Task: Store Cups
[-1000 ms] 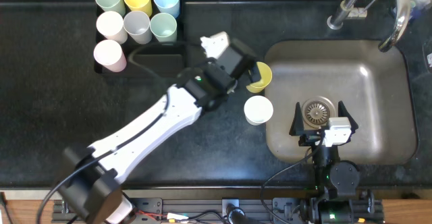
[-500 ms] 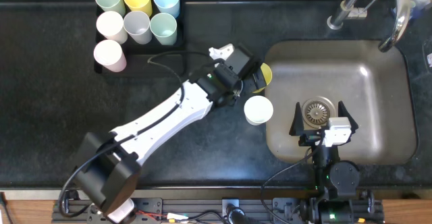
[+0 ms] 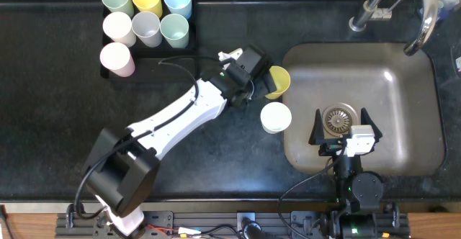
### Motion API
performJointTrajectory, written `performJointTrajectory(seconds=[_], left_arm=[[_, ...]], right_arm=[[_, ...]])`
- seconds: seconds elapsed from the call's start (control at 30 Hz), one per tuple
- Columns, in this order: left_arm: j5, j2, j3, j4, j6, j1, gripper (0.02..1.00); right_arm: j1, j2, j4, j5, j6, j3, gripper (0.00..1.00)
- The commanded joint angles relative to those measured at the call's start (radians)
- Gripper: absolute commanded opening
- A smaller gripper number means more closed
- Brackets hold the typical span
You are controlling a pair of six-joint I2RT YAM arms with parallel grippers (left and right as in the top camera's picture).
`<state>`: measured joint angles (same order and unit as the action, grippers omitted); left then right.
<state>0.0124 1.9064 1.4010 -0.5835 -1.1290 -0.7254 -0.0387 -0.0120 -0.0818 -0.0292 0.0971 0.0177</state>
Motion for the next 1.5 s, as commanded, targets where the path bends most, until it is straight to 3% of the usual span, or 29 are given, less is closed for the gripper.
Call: performJointTrajectory(seconds=[0.03,0.07,0.1,0.4,0.5,0.67,0.87,1.23,1.5], left_arm=[[0.005,0.020,0.008,0.016,-0.002,0.002,0.226],[0.005,0.020,0.008,0.023,-0.002,0.003,0.093],[0.004,0.020,0.008,0.031,-0.002,0.004,0.038],[-0.074,-0.059,0.069,0.014,-0.002,0.097,0.036],[-0.123,-0.142,0.079,-0.038,-0.003,0.189,0.036],[-0.126,-0.238,0.079,-0.174,-0.012,0.420,0.036],[-0.052,-0.223,0.076,-0.353,-0.142,0.636,0.036],[-0.077,-0.142,0.076,-0.399,-0.269,0.668,0.036],[-0.077,-0.097,0.076,-0.400,-0.280,0.694,0.036]], right_arm=[[0.006,0.008,0.005,0.007,-0.008,-0.013,0.998],[0.006,0.008,0.005,0.007,-0.008,-0.013,0.998],[0.006,0.008,0.005,0.007,-0.008,-0.013,0.993],[0.006,0.008,0.005,0.007,-0.008,-0.013,0.996],[0.006,0.008,0.005,0.007,-0.008,-0.013,0.998],[0.006,0.008,0.005,0.007,-0.008,-0.013,0.996],[0.006,0.008,0.005,0.007,-0.008,-0.013,0.996],[0.006,0.008,0.005,0.007,-0.008,-0.013,0.993],[0.006,0.008,0.005,0.007,-0.008,-0.013,0.996]])
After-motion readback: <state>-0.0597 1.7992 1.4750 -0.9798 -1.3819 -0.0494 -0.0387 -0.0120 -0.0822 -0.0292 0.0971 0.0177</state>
